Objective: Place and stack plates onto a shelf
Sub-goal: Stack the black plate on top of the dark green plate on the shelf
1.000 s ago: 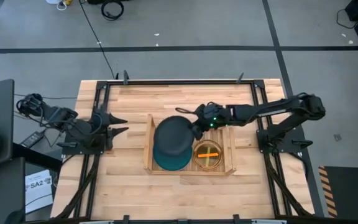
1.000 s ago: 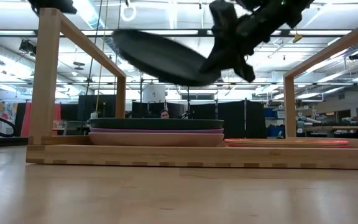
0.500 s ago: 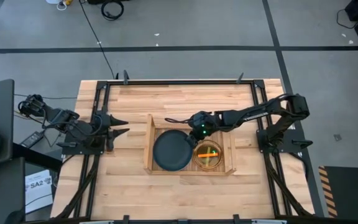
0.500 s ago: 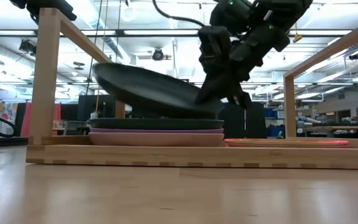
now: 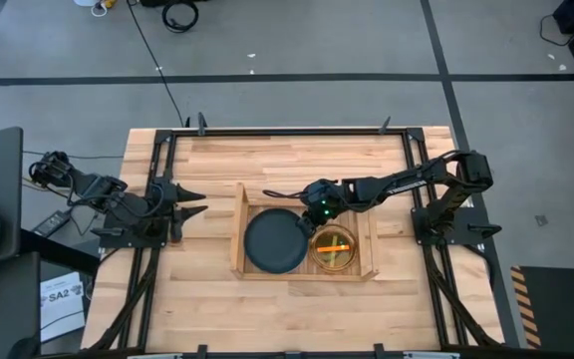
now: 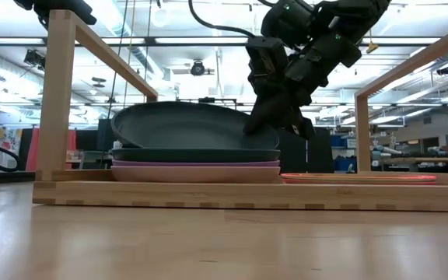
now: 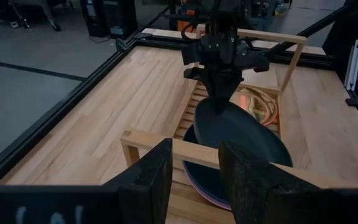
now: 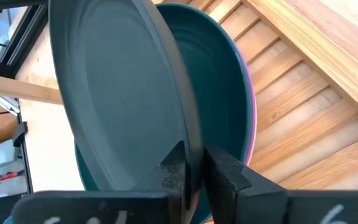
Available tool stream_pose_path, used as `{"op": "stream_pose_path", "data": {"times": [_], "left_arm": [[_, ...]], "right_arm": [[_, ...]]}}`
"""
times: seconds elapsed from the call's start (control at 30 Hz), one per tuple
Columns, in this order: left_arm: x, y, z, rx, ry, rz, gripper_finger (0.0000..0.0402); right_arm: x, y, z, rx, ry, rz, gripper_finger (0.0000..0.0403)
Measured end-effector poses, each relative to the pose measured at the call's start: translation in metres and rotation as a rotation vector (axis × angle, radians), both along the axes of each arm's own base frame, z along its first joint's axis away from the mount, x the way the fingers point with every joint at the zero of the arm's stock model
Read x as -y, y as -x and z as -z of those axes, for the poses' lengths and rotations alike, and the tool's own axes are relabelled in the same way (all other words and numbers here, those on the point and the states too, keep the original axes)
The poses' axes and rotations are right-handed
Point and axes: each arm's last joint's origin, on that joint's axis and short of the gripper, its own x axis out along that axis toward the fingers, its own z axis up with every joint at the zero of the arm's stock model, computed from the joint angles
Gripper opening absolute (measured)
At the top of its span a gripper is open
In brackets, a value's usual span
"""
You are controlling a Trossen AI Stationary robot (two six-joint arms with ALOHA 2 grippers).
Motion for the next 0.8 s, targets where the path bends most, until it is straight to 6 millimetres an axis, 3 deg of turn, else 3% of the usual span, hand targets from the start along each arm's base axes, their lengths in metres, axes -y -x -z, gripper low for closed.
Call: {"op": "stream_pose_path", "data": {"times": [0.27,0.8], "left_arm": [[0.0,0.0,0.0,0.0,0.0,0.0,0.0137],[0.0,0.0,-0.0001,0.0,0.001,0.0,0.0137]], "right_arm": [[0.0,0.0,-0.0003,0.002,0.004,-0.005,0.0065],[0.0,-0.0004,-0.001,0.011,0.01,-0.004,0.0142]]}}
